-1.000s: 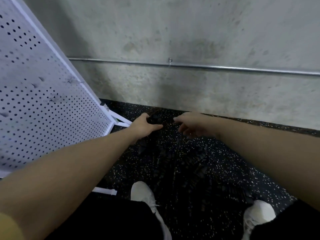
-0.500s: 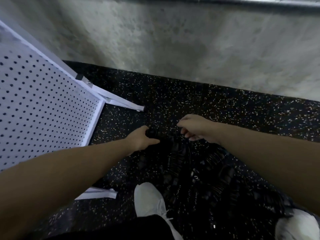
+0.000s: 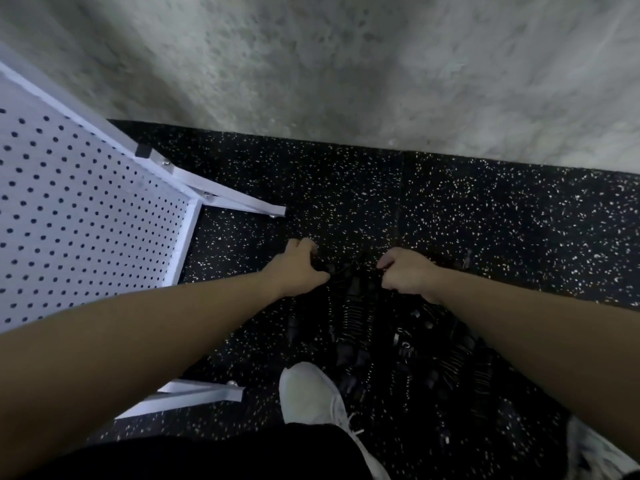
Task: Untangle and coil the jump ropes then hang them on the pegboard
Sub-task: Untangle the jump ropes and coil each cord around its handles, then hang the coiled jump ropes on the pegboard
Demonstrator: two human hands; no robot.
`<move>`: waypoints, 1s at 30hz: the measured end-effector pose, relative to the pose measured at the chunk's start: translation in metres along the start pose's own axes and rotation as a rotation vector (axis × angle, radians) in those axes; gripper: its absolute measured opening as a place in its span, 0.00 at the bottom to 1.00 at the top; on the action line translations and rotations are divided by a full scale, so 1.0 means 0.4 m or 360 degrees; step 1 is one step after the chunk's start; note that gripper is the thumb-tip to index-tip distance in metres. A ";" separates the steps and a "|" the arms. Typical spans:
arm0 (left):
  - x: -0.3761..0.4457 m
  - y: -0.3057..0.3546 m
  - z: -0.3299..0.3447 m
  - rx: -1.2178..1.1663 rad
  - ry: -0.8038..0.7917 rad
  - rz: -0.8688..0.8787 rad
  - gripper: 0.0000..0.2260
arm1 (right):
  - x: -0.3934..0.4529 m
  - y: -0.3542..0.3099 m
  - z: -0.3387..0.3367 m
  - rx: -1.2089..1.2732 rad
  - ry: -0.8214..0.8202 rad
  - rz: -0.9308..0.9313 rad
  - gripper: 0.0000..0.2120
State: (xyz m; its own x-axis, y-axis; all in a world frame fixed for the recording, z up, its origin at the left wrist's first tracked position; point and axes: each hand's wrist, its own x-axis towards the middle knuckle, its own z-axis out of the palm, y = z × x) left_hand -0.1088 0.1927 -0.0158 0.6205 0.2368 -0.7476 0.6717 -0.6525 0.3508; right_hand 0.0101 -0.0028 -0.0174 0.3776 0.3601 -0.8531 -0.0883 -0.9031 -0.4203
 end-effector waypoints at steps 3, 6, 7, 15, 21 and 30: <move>-0.012 0.009 -0.005 0.0061 -0.0069 0.0010 0.23 | -0.005 -0.001 0.011 0.0147 0.0019 0.0014 0.21; -0.025 0.008 -0.004 0.0144 -0.0085 0.0016 0.22 | -0.014 -0.003 0.036 0.0272 -0.0044 0.0061 0.19; -0.028 0.007 -0.002 0.0217 -0.0047 0.0023 0.22 | -0.019 -0.002 0.046 0.0297 -0.0045 0.0068 0.18; -0.061 0.033 0.023 0.0232 0.0065 0.0364 0.15 | -0.024 0.009 0.063 0.0870 -0.0056 0.0134 0.15; -0.091 0.104 -0.040 0.0060 -0.0057 0.0358 0.19 | -0.082 0.003 0.015 0.0837 -0.0030 -0.0047 0.17; -0.227 0.232 -0.157 -0.0055 -0.0146 0.0371 0.39 | -0.272 -0.087 -0.084 0.0703 0.0001 -0.0601 0.12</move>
State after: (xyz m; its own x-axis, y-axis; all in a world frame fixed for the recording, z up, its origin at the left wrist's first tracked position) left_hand -0.0776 0.1559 0.1202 0.7221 0.0153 -0.6916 0.5289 -0.6567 0.5377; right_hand 0.0030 -0.0182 0.1006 0.4581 0.6380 -0.6190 -0.3236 -0.5289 -0.7846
